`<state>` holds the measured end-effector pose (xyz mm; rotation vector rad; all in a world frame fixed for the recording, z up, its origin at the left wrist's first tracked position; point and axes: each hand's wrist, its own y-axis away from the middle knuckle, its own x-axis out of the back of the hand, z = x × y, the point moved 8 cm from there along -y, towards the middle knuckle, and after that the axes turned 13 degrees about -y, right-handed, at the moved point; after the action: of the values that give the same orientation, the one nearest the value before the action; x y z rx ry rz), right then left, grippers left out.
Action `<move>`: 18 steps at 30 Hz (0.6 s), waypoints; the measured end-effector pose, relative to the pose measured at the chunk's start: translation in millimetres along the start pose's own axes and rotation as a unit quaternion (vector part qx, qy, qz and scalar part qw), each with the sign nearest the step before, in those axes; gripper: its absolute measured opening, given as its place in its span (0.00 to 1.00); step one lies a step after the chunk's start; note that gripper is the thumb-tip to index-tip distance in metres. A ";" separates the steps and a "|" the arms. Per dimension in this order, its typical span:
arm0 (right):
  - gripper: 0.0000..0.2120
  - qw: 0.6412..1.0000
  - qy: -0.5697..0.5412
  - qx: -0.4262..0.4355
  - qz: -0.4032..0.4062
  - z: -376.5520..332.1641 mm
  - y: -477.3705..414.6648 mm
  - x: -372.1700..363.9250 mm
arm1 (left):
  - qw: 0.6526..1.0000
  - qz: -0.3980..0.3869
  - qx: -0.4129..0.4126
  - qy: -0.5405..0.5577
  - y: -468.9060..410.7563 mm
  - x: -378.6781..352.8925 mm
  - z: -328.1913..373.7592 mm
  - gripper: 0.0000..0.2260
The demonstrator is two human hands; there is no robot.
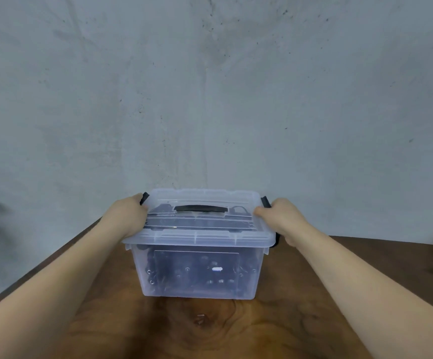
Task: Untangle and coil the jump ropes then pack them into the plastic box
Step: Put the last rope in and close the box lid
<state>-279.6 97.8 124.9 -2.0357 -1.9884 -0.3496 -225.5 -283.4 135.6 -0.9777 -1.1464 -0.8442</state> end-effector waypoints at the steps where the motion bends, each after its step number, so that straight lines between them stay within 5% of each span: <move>1: 0.14 0.999 0.033 0.008 0.005 -3.2 2.0 -2.4 | 1.000 -0.002 -0.001 -0.002 0.9 0.0 0.7 0.12; 5: 0.11 0.990 0.143 0.018 0.006 -11.9 2.2 -4.7 | 1.000 -0.006 0.003 0.010 -0.1 -2.4 -2.0 0.16; 11: 0.09 0.987 0.161 0.024 -0.006 -14.0 3.3 -6.8 | 1.000 -0.018 0.009 0.010 3.8 0.0 0.2 0.19; 16: 0.14 0.984 0.173 0.029 -0.020 -12.6 5.0 -8.9 | 0.993 0.024 -0.113 0.022 8.8 11.2 22.2 0.28; 18: 0.12 0.981 0.186 0.037 -0.030 -15.1 3.6 -10.4 | 0.984 -0.019 -0.176 -0.009 9.6 6.3 37.1 0.32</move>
<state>-276.0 82.6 135.2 -1.7189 -1.8039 -0.6102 -227.9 -245.6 144.4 -1.2566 -1.0536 -1.0942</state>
